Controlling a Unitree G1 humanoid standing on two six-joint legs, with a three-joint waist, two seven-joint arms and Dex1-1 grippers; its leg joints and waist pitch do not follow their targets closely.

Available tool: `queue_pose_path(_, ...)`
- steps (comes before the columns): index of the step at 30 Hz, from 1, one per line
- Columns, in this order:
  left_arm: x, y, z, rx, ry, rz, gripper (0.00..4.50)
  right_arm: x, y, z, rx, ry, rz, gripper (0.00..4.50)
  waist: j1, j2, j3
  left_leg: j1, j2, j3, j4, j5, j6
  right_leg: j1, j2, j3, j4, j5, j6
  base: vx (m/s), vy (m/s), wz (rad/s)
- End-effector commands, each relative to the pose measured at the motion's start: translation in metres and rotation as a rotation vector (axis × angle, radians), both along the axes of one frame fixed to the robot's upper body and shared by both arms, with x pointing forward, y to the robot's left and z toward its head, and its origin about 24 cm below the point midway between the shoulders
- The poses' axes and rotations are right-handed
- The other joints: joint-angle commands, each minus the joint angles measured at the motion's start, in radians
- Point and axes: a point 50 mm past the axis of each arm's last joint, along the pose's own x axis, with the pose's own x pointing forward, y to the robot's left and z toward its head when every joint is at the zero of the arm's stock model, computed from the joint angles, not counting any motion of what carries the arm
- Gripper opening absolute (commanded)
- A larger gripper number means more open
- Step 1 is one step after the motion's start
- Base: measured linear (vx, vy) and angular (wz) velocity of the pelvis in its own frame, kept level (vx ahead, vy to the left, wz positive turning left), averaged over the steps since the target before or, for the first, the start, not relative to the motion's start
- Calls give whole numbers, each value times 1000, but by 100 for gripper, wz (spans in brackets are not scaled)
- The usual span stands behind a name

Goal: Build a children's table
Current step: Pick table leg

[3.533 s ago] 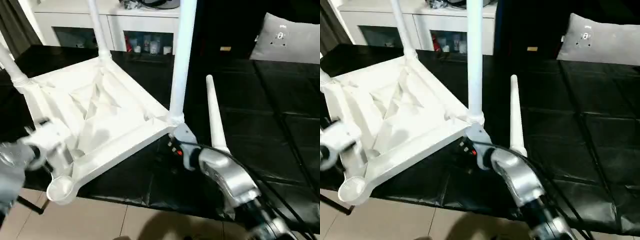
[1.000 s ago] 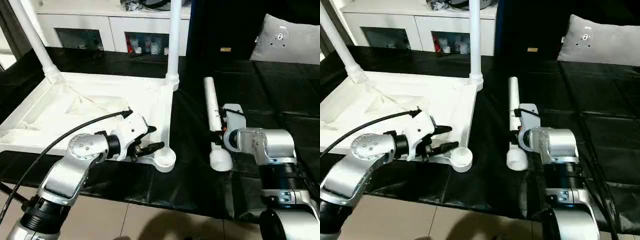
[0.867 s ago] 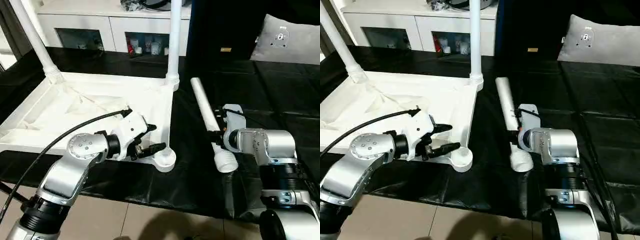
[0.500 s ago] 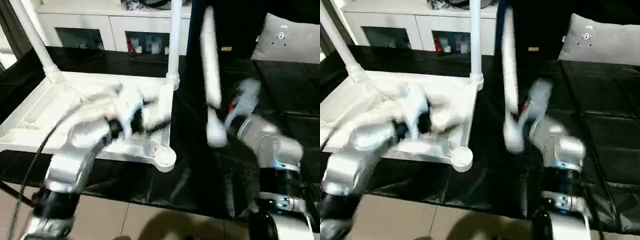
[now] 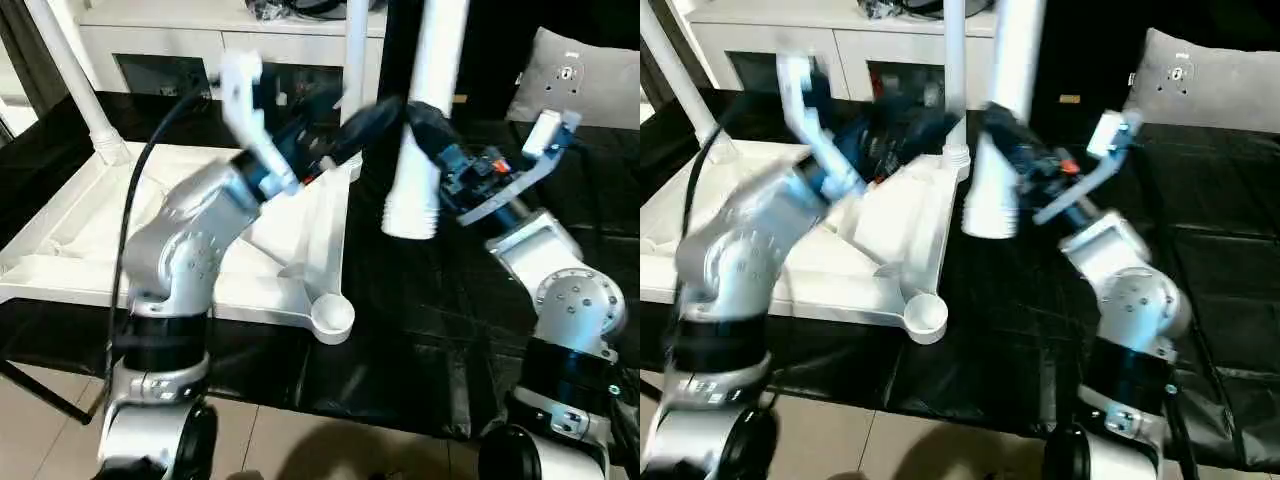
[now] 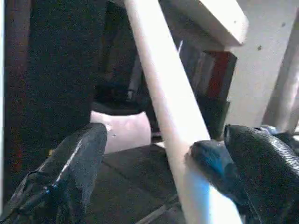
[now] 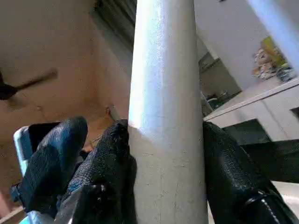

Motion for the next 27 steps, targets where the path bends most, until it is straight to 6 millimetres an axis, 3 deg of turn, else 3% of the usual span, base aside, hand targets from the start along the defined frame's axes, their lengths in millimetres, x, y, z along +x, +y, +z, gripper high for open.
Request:
queue_pose_path(1, 2, -2, 3, -34, 26, -11, 450, -6, 4, 7, 9, -45, 50, 184, 9, -19, -71, -28, -3, 14, -55, 22, 61, 81, -55, 43, -76, -217, -108, 0, 0, 0)
queue_pose_path(8, 4, -11, 11, -113, 67, -44, 450, -16, 11, 7, 12, -70, 122, 184, 18, -21, -72, -29, -1, 13, -54, 35, 67, 82, -57, 42, -76, -190, -108, 0, 0, 0)
queue_pose_path(15, 5, -22, 8, -78, 73, -12, 450, -13, 32, -7, -245, -96, 54, 183, 17, -21, -72, -32, 0, 11, -54, 44, 45, 81, -59, 43, -74, -187, -83, 0, 0, 0)
queue_pose_path(17, 6, -26, 6, -57, 67, 29, 432, -9, 39, -11, -327, -114, 2, 183, 17, -20, -71, -31, 1, 11, -54, 33, 40, 82, -60, 43, -75, -194, -80, 0, 0, 0)
queue_pose_path(21, 17, -29, 6, -38, 32, 270, 394, 3, 54, -16, -466, -150, -174, 183, 13, -19, -71, -31, 1, 10, -54, 19, 35, 81, -60, 43, -78, -209, -63, 0, 0, 0)
queue_pose_path(24, 22, -29, 5, -101, 57, 446, 360, 13, 63, -19, -595, -265, -409, 183, 10, -22, -72, -32, -1, 11, -52, 12, 20, 81, -61, 42, -77, -207, -70, 0, 0, 0)
queue_pose_path(27, 24, -29, 0, -141, 113, 499, 348, 11, 70, -21, -663, -355, -487, 183, 9, -18, -74, -34, 0, 8, -51, 20, 27, 80, -60, 44, -67, -151, -82, 0, 0, 0)
